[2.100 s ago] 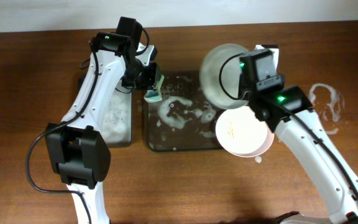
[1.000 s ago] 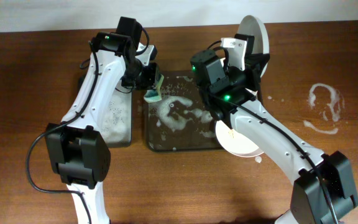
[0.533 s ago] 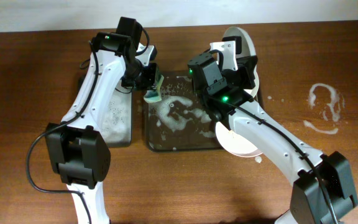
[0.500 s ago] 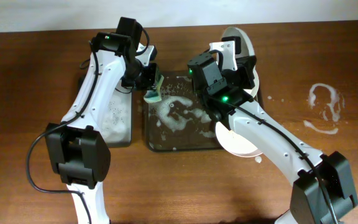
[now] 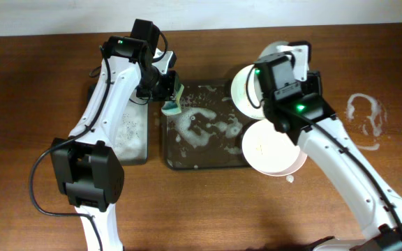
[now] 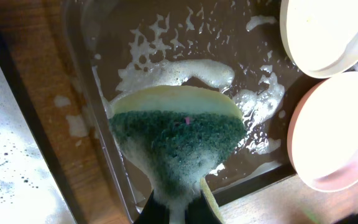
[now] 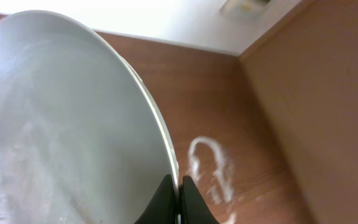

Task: Clean dirty plates on tray and stack at the side
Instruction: 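Place the plate on the table right of the tray, release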

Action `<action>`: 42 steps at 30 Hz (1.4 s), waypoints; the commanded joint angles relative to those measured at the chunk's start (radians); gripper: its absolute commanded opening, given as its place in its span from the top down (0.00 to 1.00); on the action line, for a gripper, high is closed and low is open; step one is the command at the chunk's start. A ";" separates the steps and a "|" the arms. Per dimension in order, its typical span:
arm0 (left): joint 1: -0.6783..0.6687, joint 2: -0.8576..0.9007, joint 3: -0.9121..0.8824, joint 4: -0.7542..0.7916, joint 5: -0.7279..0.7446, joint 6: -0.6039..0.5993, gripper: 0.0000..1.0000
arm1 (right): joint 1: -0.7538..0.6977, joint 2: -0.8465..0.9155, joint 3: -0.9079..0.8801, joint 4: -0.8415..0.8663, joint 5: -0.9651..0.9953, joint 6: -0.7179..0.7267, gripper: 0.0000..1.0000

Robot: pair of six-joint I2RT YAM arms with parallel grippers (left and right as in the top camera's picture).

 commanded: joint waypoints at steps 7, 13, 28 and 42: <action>0.005 -0.028 0.018 0.005 0.001 0.019 0.99 | -0.365 -0.124 0.009 -0.019 -0.877 0.127 0.96; 0.005 -0.028 0.018 0.005 0.001 0.019 0.99 | -0.723 -0.100 0.009 -0.090 -1.126 0.165 0.96; 0.005 -0.028 0.018 0.014 0.000 0.019 0.99 | -1.098 0.205 -0.026 -0.061 -0.980 0.171 0.96; 0.005 -0.028 0.018 0.025 -0.007 0.019 0.99 | -1.108 0.342 -0.019 -0.080 -0.930 0.171 0.46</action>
